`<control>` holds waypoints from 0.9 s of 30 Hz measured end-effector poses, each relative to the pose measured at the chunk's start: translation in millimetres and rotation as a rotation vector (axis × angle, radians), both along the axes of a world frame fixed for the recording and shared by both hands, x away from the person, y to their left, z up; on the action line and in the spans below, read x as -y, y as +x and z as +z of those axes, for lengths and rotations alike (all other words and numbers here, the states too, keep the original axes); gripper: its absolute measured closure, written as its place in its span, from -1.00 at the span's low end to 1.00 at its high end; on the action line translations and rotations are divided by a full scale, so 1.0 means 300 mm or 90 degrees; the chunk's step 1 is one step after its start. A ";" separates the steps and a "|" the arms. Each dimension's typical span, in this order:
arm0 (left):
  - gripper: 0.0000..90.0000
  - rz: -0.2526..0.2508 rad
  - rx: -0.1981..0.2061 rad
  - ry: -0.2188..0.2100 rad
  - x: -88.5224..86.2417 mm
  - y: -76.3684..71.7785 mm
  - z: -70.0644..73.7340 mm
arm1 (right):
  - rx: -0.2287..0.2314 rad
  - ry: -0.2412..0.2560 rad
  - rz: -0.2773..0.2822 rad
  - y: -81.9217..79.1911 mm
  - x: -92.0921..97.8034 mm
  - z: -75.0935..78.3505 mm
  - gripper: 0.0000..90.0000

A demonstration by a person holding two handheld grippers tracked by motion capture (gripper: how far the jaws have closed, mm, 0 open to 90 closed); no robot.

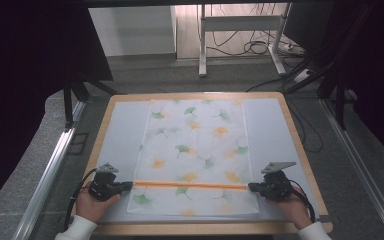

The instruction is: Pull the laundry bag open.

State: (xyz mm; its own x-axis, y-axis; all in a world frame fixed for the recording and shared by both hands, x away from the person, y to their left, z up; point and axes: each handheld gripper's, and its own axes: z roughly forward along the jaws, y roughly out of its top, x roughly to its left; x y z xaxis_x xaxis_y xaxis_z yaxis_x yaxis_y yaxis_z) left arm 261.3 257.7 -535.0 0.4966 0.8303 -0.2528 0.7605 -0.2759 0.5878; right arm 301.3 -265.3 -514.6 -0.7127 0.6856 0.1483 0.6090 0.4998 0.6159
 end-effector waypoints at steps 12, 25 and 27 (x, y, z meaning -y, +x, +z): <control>1.00 -0.013 0.020 -0.018 -0.008 -0.001 0.003 | 0.001 0.000 0.002 -0.001 0.000 0.001 1.00; 0.23 -0.034 0.106 -0.050 0.014 -0.061 0.118 | 0.058 0.030 0.004 -0.015 -0.004 0.054 0.63; -0.02 -0.030 0.120 -0.051 0.020 -0.056 0.136 | 0.070 0.035 0.007 -0.012 -0.009 0.061 0.50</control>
